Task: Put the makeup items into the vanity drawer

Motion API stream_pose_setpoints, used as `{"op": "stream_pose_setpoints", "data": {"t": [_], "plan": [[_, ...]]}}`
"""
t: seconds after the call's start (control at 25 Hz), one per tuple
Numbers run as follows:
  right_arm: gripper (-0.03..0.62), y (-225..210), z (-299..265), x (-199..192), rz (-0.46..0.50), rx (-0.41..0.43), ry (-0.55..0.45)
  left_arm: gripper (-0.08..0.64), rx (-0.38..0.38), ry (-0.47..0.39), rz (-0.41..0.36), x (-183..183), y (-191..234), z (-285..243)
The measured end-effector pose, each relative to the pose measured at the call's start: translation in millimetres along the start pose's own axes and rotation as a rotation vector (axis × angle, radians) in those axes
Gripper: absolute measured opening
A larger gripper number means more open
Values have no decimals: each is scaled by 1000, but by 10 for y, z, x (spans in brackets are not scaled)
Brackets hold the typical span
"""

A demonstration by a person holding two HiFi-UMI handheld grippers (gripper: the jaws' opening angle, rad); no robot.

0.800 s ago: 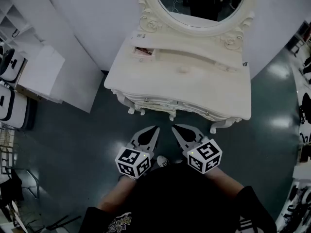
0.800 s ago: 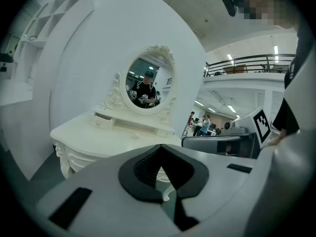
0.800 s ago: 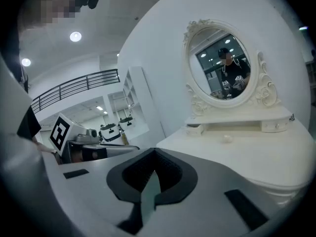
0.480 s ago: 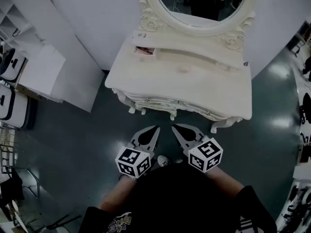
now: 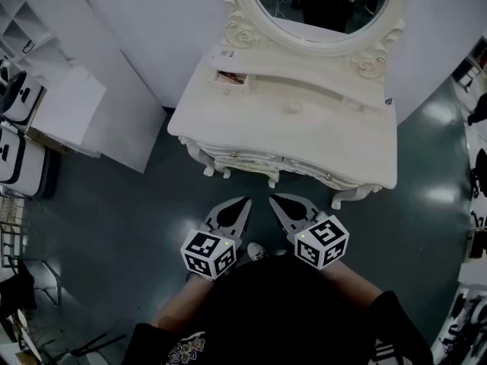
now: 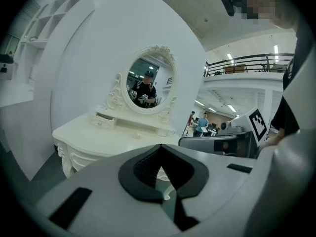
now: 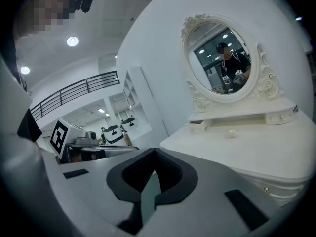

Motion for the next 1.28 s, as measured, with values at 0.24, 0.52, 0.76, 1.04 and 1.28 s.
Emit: {"op": "stream_pose_setpoints", "data": {"t": [0.24,0.52,0.76,1.04,1.28], "plan": [[29,56,-8,-3,4,0,1,0,-3,-8,5,-8,-6,58],[29,155,-29,7,17,-3,4,2,-4,-21,9,-11,21,155],[29,211,-29,-19,22,-7,3,0,-5,-29,17,-48,34,207],[29,135,-120,46,22,21,10,1,26,-33,24,-8,88,160],[29,-108,-229,194,27,37,12,0,57,-42,30,92,166,-20]]}}
Point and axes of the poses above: the fingertips, and each gripper's own axes: z backward along the fingers, y to its left, x out of its top, the point moved 6 cm from there along z, backward along the fingers, and after that the axes turned 2 degrees about y, right-handed, at the moved point
